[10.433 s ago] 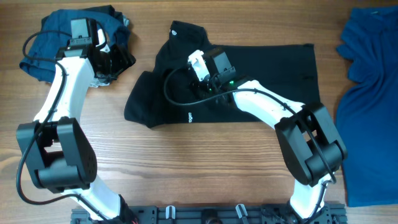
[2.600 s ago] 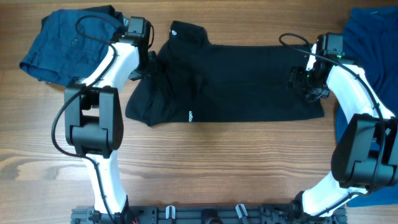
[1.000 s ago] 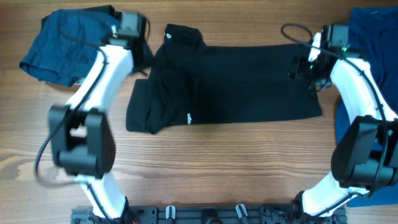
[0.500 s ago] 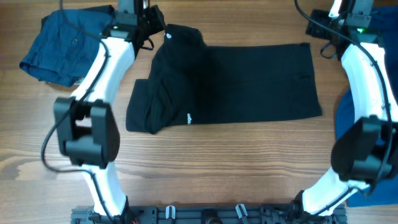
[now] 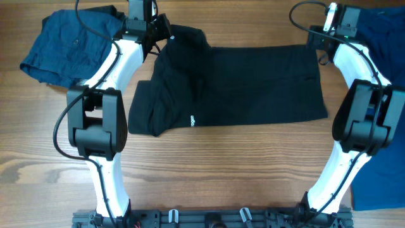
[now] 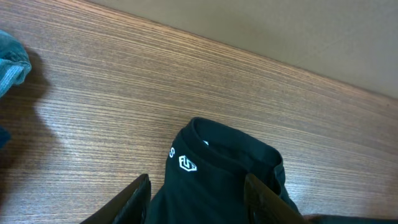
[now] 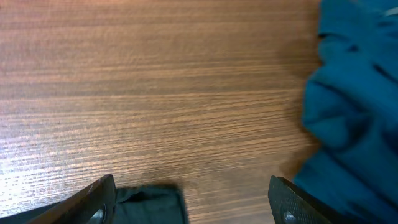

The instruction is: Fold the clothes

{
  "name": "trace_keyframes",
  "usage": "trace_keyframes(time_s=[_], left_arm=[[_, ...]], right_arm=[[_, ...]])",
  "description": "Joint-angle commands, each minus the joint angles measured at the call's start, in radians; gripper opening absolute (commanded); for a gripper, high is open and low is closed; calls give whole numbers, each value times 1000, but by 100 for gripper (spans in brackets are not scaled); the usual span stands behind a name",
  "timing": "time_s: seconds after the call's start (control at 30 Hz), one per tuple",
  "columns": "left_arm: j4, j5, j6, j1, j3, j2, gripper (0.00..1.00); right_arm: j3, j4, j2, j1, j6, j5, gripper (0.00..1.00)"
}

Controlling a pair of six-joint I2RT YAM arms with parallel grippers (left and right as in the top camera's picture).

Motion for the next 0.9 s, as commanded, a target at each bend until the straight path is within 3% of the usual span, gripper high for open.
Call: trace_keyframes(time_s=[0.0, 0.43, 0.57, 0.63, 0.7, 0.77, 0.87], left_arm=[[3, 16, 31, -5, -2, 17, 48], [-5, 16, 31, -10, -2, 32, 48], [-12, 16, 30, -11, -2, 43, 48], [-11, 16, 30, -11, -2, 44, 44], [-14, 16, 30, -11, -2, 44, 40], [-25, 16, 31, -11, -2, 45, 41], [-24, 22, 31, -11, -2, 59, 43]], right_arm=[[6, 8, 50, -3, -12, -73, 79], [5, 5, 121, -3, -10, -175, 78], [-3, -33, 133, -3, -10, -172, 70], [-5, -45, 133, -3, -10, -167, 56], [-5, -51, 133, -3, -10, -167, 51], [-5, -64, 133, -3, -10, -168, 40], [-5, -75, 133, -3, -10, -168, 38]])
